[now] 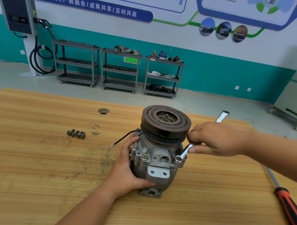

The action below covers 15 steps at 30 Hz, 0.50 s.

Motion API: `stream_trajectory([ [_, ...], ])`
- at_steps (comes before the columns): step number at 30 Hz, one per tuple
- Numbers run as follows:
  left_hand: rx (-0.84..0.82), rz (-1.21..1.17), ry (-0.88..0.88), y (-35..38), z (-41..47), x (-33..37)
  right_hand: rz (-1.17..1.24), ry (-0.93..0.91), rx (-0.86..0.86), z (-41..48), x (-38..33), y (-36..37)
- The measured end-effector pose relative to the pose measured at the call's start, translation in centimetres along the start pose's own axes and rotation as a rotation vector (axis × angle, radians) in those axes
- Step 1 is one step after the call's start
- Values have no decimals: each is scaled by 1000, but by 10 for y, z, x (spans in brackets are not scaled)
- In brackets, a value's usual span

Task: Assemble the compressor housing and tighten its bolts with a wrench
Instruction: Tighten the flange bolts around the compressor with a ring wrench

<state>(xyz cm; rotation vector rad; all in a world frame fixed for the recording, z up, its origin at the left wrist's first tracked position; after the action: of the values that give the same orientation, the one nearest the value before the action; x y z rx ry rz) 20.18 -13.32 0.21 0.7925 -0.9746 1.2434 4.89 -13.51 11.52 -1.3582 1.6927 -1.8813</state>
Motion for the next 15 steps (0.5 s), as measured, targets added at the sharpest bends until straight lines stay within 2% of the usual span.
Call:
stream_trajectory([
  [11,-10,-38,-4,3,6,0,-84,-75,-82,11,-9,6],
  [15,0,-27,-26,-3,12,-7,-77,-100,-18,9,-13,0],
])
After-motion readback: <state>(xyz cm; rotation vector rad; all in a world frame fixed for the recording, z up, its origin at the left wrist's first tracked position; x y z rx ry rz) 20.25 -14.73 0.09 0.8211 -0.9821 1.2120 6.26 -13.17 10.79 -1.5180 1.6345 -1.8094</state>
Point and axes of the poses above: each hand's wrist, its own z-axis towards the middle knuckle, its own y-axis out of the palm, x = y × z, the point moved 10 cm from there along z, towards the middle knuckle, and after that the axes turned 15 degrees about -z, right-handed, at the moved point
